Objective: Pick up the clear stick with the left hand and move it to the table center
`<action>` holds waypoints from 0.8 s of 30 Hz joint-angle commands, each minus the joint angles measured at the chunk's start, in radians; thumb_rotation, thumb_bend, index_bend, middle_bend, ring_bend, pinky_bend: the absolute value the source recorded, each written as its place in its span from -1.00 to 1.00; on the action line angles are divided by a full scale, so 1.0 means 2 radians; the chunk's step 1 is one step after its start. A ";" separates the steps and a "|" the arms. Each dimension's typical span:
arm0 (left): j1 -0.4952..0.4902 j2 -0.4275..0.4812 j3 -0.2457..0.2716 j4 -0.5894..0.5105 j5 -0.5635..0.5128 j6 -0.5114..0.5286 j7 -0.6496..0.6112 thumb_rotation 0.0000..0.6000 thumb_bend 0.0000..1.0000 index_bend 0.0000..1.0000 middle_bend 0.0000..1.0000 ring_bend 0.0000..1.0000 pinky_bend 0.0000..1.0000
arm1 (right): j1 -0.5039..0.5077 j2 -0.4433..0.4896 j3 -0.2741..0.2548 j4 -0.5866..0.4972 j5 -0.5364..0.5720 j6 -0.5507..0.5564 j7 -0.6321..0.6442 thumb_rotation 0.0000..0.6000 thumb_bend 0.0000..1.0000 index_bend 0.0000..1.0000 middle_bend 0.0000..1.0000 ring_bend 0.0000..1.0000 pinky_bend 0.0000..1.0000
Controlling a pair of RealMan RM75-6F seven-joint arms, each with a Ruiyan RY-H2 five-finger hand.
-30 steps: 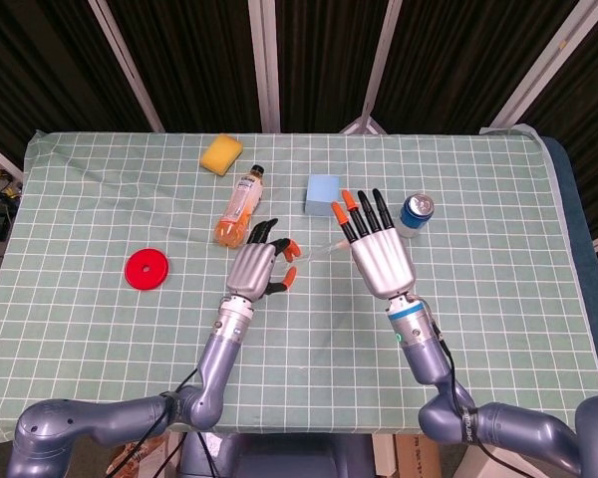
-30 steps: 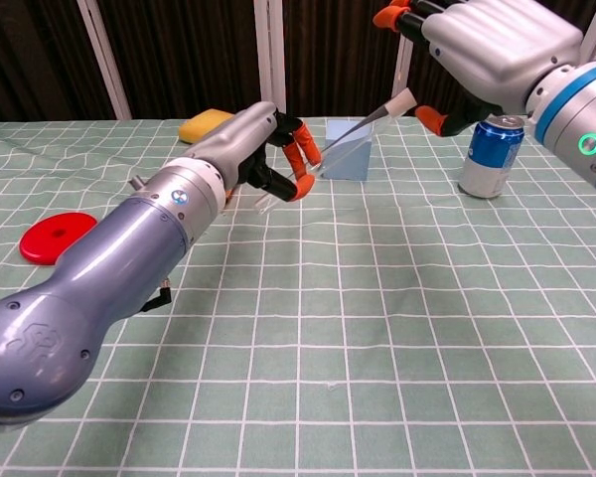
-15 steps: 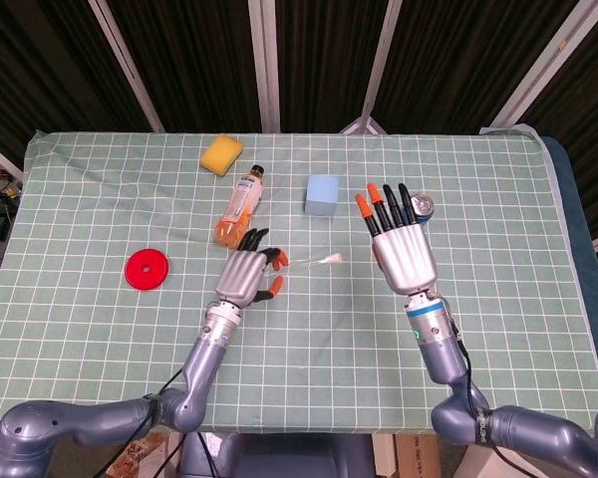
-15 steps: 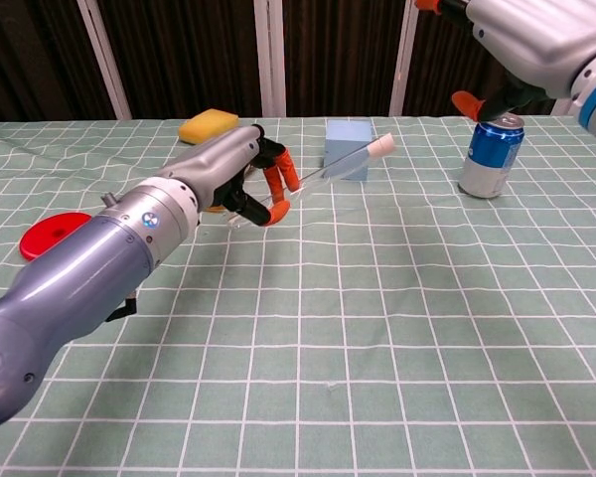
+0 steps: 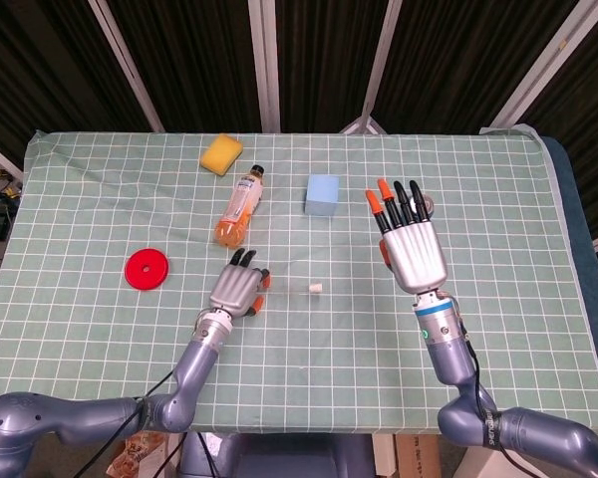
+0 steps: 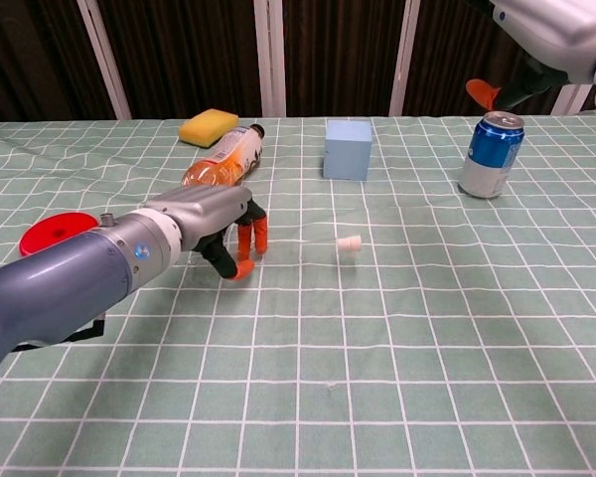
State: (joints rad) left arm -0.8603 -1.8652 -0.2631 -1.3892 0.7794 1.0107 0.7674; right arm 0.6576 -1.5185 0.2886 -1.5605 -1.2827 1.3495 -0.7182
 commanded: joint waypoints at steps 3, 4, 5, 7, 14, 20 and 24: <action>-0.027 0.018 0.004 -0.044 -0.085 0.006 0.080 1.00 0.21 -0.10 -0.08 -0.84 -1.00 | -0.004 0.004 -0.002 -0.003 0.001 0.002 0.004 1.00 -0.09 -1.00 -1.00 -1.00 -1.00; -0.029 0.018 0.003 -0.048 -0.092 0.011 0.084 1.00 0.08 -0.15 -0.14 -0.84 -1.00 | -0.005 0.005 -0.002 -0.004 0.002 0.002 0.004 1.00 -0.09 -1.00 -1.00 -1.00 -1.00; -0.030 0.017 0.003 -0.050 -0.095 0.015 0.085 1.00 0.01 -0.19 -0.18 -0.84 -1.00 | -0.005 0.006 -0.002 -0.005 0.002 0.003 0.005 1.00 -0.09 -1.00 -1.00 -1.00 -1.00; -0.031 0.018 0.001 -0.055 -0.097 0.025 0.086 1.00 -0.18 -0.37 -0.31 -0.86 -1.00 | -0.007 0.008 -0.003 -0.007 0.001 0.004 0.005 1.00 -0.09 -1.00 -1.00 -1.00 -1.00; -0.018 0.034 -0.008 -0.094 -0.064 0.069 0.050 1.00 -0.56 -0.77 -0.68 -0.99 -1.00 | -0.017 0.023 -0.006 -0.029 -0.002 0.013 0.006 1.00 -0.09 -1.00 -1.00 -1.00 -1.00; 0.018 0.073 -0.007 -0.149 0.013 0.110 -0.023 1.00 -0.58 -0.79 -0.74 -1.00 -1.00 | -0.039 0.045 -0.015 -0.067 -0.019 0.039 0.019 1.00 -0.09 -1.00 -1.00 -1.00 -1.00; 0.057 0.124 0.016 -0.193 0.084 0.146 -0.069 1.00 -0.58 -0.79 -0.74 -1.00 -1.00 | -0.072 0.073 -0.031 -0.105 -0.024 0.062 0.042 1.00 -0.18 -1.00 -1.00 -1.00 -1.00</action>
State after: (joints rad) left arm -0.8033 -1.6873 -0.2599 -1.7124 0.8649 1.2485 0.6952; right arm 0.5466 -1.4014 0.2461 -1.7350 -1.3242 1.4485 -0.6592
